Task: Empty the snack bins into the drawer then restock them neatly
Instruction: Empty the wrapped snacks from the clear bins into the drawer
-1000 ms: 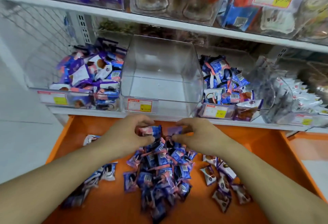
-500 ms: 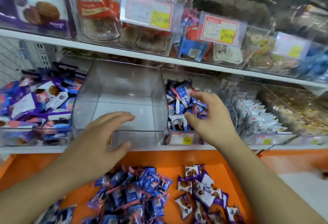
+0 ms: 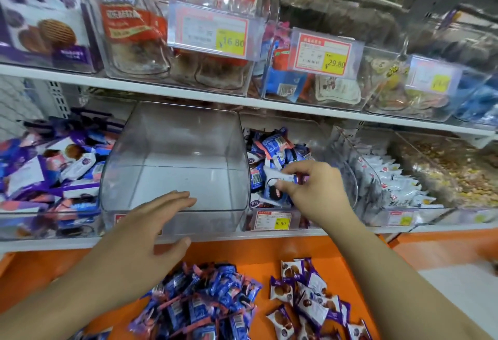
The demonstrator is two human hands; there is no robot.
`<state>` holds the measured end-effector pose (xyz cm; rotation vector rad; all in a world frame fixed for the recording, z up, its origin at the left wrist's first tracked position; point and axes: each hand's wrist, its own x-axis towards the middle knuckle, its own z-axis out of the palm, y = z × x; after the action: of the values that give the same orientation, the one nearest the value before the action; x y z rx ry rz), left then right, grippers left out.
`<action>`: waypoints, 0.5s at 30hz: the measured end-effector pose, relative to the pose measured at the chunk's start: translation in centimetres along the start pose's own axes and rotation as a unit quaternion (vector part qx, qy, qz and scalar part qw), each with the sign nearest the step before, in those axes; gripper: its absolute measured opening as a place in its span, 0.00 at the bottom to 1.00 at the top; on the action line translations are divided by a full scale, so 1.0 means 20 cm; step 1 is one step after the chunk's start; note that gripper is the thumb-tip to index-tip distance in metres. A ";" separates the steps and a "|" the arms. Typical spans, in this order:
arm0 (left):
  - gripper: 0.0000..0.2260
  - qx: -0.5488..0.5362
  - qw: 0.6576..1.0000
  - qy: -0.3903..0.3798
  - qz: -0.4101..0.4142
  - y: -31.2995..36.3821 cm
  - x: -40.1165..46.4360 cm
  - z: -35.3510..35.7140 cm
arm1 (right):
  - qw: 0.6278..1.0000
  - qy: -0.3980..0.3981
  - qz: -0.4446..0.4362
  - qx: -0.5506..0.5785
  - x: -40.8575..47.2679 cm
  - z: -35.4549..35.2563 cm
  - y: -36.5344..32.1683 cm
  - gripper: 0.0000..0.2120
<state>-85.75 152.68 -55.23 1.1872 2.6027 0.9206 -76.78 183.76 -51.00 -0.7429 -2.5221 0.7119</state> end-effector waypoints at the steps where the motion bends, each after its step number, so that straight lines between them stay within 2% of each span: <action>1: 0.25 -0.010 1.000 0.000 -0.003 0.01 0.00 0.00 | 0.999 0.022 0.004 0.024 -0.01 -0.04 -0.02 0.13; 4: 0.19 -0.064 0.998 0.019 -0.013 0.08 0.00 -0.02 | 0.993 0.024 -0.005 0.112 -0.09 -0.12 -0.11 0.12; 8: 0.24 -0.222 0.973 0.015 -0.065 0.22 -0.02 -0.06 | 0.982 -0.085 -0.032 0.169 -0.27 -0.06 -0.26 0.12; 10: 0.23 -0.257 0.963 -0.004 -0.083 0.24 -0.05 -0.08 | 0.974 -0.140 -0.051 0.172 -0.34 0.03 -0.34 0.14; 12: 0.21 -0.265 0.958 -0.016 -0.112 0.22 -0.10 -0.11 | 0.965 -0.185 -0.062 0.174 -0.41 0.10 -0.39 0.14; 15: 0.20 -0.188 0.969 -0.026 -0.156 0.07 -0.19 -0.23 | 0.954 -0.235 -0.073 0.168 -0.46 0.16 -0.44 0.10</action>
<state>-83.89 148.38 -51.20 0.6738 2.3339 1.2171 -74.59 170.91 -50.67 -0.2839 -2.7125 1.3528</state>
